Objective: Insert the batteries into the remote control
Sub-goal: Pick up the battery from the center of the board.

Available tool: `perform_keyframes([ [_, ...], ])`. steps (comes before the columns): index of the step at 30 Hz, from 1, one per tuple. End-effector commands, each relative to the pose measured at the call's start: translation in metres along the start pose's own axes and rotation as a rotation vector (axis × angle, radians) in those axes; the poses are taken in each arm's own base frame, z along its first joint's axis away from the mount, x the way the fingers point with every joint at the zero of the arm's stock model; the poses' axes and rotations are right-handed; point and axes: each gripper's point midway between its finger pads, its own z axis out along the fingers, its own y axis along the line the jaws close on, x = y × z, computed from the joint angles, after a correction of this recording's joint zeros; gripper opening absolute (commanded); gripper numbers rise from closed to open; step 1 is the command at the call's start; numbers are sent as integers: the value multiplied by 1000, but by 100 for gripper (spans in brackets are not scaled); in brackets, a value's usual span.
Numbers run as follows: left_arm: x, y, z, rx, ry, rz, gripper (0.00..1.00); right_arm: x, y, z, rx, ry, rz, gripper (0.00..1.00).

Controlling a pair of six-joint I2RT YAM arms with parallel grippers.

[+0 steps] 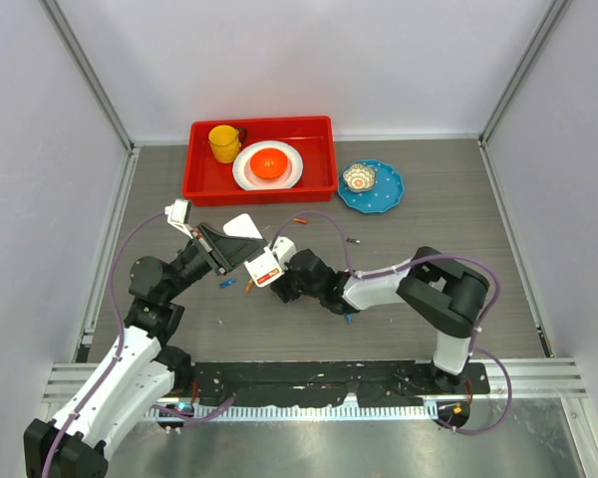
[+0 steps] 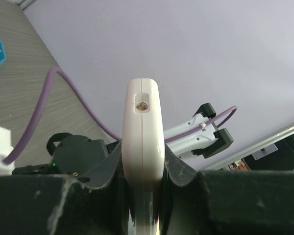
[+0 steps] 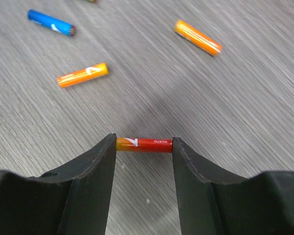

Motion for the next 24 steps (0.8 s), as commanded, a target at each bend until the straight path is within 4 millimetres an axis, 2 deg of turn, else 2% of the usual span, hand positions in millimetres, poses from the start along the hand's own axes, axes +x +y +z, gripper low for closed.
perform_keyframes([
  [1, -8, -24, 1, 72, -24, 65, 0, -29, -35, -31, 222, -55, 169, 35],
  [2, -8, -23, 1, 68, -23, 66, 0, -37, -40, -37, 270, -75, 247, 36],
  [3, -8, -21, 1, 64, -23, 68, 0, -27, -50, -43, 340, -37, 267, 35],
  [5, -7, -17, 1, 53, -24, 73, 0, -28, -59, -51, 414, -46, 371, 36],
  [11, -1, -1, -3, 10, -16, 92, 0, 12, -81, -70, 603, 2, 496, 33],
  [15, 5, 13, -6, -23, -8, 94, 0, 29, -82, -69, 639, 26, 556, 31],
  [24, 16, 36, -11, -55, 6, 76, 0, 43, -79, -66, 628, 98, 521, 29],
])
